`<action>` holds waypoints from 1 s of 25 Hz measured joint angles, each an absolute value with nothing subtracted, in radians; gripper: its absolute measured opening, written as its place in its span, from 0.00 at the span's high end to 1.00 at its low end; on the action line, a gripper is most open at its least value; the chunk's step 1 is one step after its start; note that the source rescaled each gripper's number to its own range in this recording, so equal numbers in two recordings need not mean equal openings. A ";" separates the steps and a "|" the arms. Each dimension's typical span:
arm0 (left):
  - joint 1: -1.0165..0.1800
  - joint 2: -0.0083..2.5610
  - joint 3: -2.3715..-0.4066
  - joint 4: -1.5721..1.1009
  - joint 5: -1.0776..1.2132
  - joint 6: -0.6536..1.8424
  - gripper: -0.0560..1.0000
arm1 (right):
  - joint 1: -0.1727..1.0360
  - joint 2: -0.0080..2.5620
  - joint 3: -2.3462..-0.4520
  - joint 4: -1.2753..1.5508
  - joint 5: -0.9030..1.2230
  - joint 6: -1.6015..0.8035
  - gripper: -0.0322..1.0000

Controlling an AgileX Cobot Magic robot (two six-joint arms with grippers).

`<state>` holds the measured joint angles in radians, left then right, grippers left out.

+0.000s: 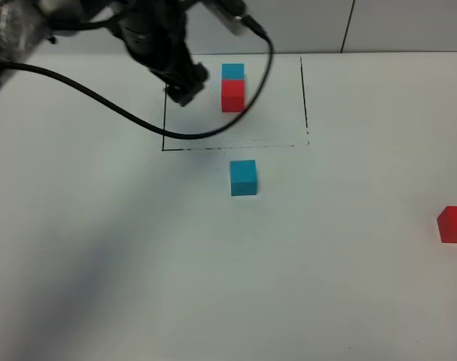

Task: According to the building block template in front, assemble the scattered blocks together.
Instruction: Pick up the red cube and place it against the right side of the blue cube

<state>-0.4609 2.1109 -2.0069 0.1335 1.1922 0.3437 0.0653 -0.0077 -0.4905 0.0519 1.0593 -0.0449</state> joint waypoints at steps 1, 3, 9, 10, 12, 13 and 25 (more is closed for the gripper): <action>-0.426 2.073 -1.952 0.132 1.192 0.337 0.00 | 0.065 -0.008 -0.491 0.052 1.059 -0.045 0.23; -0.335 1.996 -1.811 0.112 1.191 0.329 0.00 | 0.065 -0.008 -0.491 0.052 1.059 -0.045 0.23; -0.099 1.658 -1.412 -0.012 1.002 0.328 0.01 | 0.065 -0.008 -0.491 0.052 1.059 -0.044 0.23; -0.082 1.583 -1.353 -0.017 0.964 0.328 0.01 | 0.065 -0.008 -0.491 0.052 1.059 -0.044 0.23; -0.074 1.430 -1.261 -0.025 0.913 0.328 0.01 | 0.065 -0.008 -0.491 0.052 1.059 -0.044 0.23; -0.074 1.367 -1.218 -0.032 0.898 0.328 0.01 | 0.065 -0.008 -0.491 0.052 1.059 -0.044 0.23; -0.075 0.741 -0.941 -0.015 1.039 0.129 0.04 | 0.065 -0.008 -0.491 0.053 1.059 -0.045 0.23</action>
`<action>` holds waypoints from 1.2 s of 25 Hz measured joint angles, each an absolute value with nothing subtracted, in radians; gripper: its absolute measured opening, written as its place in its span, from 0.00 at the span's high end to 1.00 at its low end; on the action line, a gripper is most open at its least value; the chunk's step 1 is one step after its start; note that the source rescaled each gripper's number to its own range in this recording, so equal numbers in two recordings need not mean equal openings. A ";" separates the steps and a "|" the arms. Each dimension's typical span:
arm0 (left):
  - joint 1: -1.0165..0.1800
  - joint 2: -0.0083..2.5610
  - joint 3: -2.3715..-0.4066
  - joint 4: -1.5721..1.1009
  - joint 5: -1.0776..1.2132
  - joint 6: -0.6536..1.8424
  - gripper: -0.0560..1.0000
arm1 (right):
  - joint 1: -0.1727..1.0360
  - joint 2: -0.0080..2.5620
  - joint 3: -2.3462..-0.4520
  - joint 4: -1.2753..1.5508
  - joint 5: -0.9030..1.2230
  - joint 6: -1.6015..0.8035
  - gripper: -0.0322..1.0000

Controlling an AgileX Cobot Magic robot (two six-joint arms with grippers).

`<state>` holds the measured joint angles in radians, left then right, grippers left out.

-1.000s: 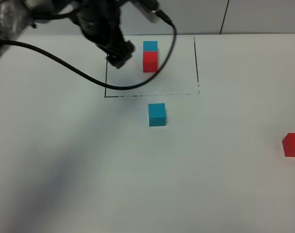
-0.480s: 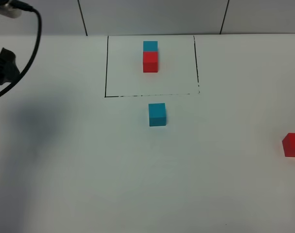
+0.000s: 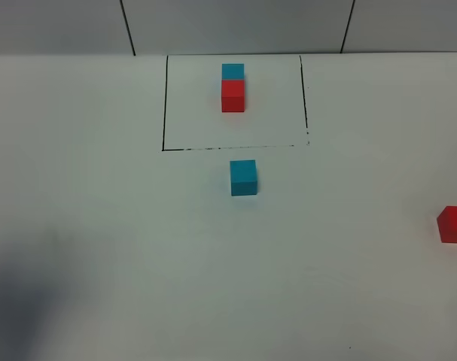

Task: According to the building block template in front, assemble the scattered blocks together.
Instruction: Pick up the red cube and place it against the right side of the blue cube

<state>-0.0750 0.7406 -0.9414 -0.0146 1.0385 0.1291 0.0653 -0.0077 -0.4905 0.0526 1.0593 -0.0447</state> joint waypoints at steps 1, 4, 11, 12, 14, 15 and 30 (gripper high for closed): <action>-0.075 0.706 -0.926 -0.015 1.056 0.120 0.05 | 0.065 -0.008 -0.491 0.053 1.059 -0.045 0.23; -0.075 0.619 -0.875 -0.015 1.097 0.081 0.07 | 0.065 -0.008 -0.491 0.053 1.059 -0.045 0.23; -0.075 0.415 -0.753 -0.025 1.150 0.047 0.11 | 0.065 -0.008 -0.491 0.053 1.059 -0.044 0.23; -0.075 0.384 -0.734 -0.035 1.158 0.044 0.11 | 0.065 -0.008 -0.491 0.053 1.059 -0.044 0.23; -0.075 0.326 -0.694 -0.050 1.180 0.042 0.12 | 0.065 -0.008 -0.491 0.053 1.059 -0.044 0.23; -0.075 0.295 -0.677 -0.058 1.187 0.042 0.12 | 0.065 -0.008 -0.491 0.053 1.059 -0.044 0.23; -0.075 -0.005 -0.514 -0.089 1.076 0.072 0.20 | 0.065 -0.008 -0.491 0.053 1.059 -0.045 0.23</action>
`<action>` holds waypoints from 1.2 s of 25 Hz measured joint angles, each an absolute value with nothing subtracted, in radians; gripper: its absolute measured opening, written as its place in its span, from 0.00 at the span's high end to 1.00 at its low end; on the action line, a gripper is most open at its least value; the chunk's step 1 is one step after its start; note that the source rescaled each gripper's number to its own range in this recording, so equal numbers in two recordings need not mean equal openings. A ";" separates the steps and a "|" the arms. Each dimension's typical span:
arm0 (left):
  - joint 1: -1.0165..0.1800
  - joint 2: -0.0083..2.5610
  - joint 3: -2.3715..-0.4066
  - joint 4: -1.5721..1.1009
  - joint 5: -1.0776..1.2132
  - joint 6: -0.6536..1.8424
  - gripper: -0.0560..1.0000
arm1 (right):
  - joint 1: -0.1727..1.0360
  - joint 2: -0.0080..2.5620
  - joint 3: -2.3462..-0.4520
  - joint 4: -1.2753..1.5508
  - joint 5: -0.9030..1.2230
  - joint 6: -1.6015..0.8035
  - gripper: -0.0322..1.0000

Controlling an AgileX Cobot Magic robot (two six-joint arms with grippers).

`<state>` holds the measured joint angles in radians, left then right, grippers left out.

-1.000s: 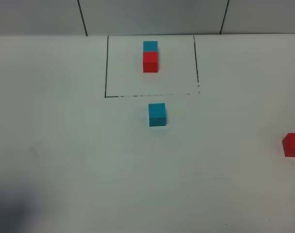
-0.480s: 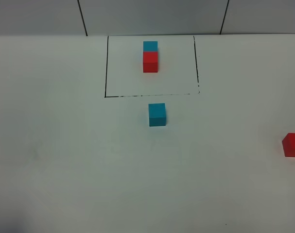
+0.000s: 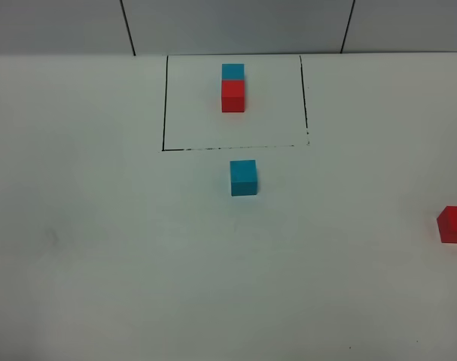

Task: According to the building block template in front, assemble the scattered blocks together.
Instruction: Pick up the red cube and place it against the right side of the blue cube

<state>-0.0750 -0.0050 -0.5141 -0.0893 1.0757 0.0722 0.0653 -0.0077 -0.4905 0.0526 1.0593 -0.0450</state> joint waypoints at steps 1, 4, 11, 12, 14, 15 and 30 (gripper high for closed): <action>-0.075 -0.005 -0.506 -0.094 1.065 0.077 0.21 | 0.065 -0.008 -0.491 0.053 1.059 -0.045 0.23; -0.075 -0.005 -0.502 -0.110 1.055 0.093 0.23 | 0.065 -0.008 -0.491 0.053 1.059 -0.045 0.23; -0.075 -0.005 -0.502 -0.116 1.045 0.101 0.28 | 0.065 -0.008 -0.491 0.053 1.059 -0.044 0.23; -0.075 -0.005 -0.502 -0.116 1.045 0.101 0.28 | 0.065 -0.008 -0.491 0.053 1.059 -0.044 0.23; -0.075 -0.005 -0.502 -0.117 1.044 0.101 0.28 | 0.065 -0.008 -0.491 0.053 1.059 -0.044 0.23; -0.075 -0.005 -0.502 -0.118 1.044 0.101 0.29 | 0.065 -0.008 -0.491 0.053 1.059 -0.044 0.23; -0.006 -0.005 -0.502 -0.118 1.044 0.119 0.29 | 0.065 -0.008 -0.491 0.053 1.059 -0.045 0.23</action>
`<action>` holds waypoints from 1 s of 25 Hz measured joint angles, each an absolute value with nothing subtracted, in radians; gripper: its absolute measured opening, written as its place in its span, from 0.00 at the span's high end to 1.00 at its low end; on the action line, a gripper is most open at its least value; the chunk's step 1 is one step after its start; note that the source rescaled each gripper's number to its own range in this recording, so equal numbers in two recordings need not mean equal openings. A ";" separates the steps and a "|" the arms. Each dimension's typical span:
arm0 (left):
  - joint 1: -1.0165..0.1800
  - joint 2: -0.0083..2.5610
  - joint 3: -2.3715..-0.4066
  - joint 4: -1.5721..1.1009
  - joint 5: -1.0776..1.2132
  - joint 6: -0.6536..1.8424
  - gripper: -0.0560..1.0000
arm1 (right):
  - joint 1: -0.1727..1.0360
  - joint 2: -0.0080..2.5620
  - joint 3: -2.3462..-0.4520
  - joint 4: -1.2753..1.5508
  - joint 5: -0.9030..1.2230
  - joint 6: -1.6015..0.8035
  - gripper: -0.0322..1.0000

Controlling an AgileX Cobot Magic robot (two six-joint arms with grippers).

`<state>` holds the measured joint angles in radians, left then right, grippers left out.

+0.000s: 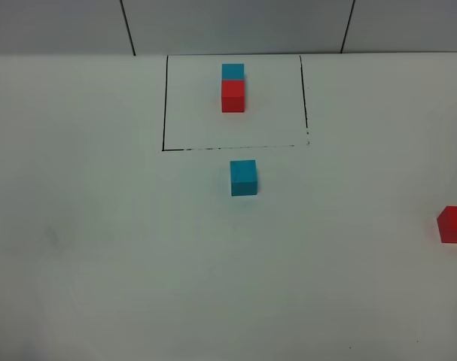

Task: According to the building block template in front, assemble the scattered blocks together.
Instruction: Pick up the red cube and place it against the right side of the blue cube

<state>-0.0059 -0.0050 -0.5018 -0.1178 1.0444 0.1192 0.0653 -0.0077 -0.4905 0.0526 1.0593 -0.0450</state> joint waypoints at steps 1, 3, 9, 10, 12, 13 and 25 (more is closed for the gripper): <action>-0.006 -0.005 -0.502 -0.118 1.044 0.123 0.29 | 0.065 -0.008 -0.491 0.053 1.059 -0.045 0.23; -0.006 -0.005 -0.502 -0.117 1.044 0.128 0.29 | 0.065 -0.008 -0.491 0.053 1.059 -0.045 0.23; -0.006 -0.005 -0.502 -0.117 1.044 0.130 0.29 | 0.065 -0.008 -0.491 0.053 1.059 -0.044 0.23; -0.006 -0.005 -0.502 -0.117 1.044 0.130 0.29 | 0.065 -0.008 -0.491 0.053 1.059 -0.044 0.23; -0.006 -0.005 -0.502 -0.117 1.044 0.130 0.29 | 0.065 -0.008 -0.491 0.053 1.059 -0.044 0.23; -0.006 -0.005 -0.502 -0.117 1.044 0.130 0.29 | 0.065 -0.008 -0.491 0.053 1.059 -0.044 0.23; -0.006 -0.005 -0.502 -0.118 1.044 0.134 0.29 | 0.065 -0.008 -0.491 0.055 1.059 -0.045 0.23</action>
<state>-0.0059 -0.0050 -0.5018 -0.1180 1.0444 0.1336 0.0653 -0.0077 -0.4905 0.0554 1.0593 -0.0453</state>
